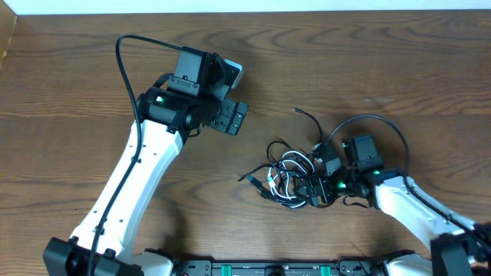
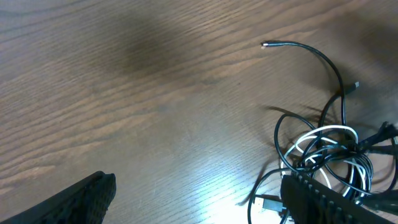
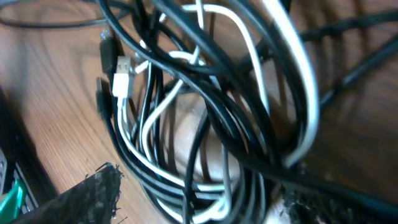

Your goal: Untangle cables

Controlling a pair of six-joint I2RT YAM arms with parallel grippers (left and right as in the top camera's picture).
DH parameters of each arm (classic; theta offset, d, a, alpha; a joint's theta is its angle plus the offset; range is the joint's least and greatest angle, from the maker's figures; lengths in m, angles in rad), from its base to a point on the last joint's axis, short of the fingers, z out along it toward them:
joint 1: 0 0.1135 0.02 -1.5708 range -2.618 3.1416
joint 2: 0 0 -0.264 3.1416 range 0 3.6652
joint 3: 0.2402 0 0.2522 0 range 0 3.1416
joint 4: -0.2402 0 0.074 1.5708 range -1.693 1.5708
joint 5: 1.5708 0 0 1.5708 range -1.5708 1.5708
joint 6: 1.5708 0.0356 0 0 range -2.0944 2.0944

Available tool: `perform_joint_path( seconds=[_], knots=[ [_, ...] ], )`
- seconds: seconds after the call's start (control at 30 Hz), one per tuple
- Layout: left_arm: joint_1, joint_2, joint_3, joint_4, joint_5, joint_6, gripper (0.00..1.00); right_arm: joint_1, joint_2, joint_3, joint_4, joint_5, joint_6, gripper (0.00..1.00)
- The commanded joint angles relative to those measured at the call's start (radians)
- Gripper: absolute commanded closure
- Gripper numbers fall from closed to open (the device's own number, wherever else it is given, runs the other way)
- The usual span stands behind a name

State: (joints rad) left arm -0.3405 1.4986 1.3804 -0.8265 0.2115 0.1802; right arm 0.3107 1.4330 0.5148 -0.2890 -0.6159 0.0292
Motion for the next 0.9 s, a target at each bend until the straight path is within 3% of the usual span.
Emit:
perform_joint_path(
  seconds=[0.0,0.17,0.3,0.6,0.87],
  knots=[
    [0.005,0.017,-0.004,0.002,0.005,0.005,0.11,0.035,0.055,-0.007,0.048,0.013,0.07,0.24],
    [0.005,0.019,-0.004,0.001,0.005,0.005,0.11,0.058,0.127,-0.007,0.091,0.09,0.135,0.62],
    [0.005,0.019,-0.004,0.002,0.005,0.005,0.11,0.057,0.151,-0.006,0.1,0.13,0.146,0.99],
    [0.005,0.019,-0.004,0.0,0.027,0.001,0.11,0.024,0.115,0.021,0.117,0.103,0.183,0.99],
    [0.004,0.019,-0.004,-0.003,0.257,0.002,0.13,-0.068,-0.073,0.133,0.117,-0.064,0.185,0.99]
  ],
)
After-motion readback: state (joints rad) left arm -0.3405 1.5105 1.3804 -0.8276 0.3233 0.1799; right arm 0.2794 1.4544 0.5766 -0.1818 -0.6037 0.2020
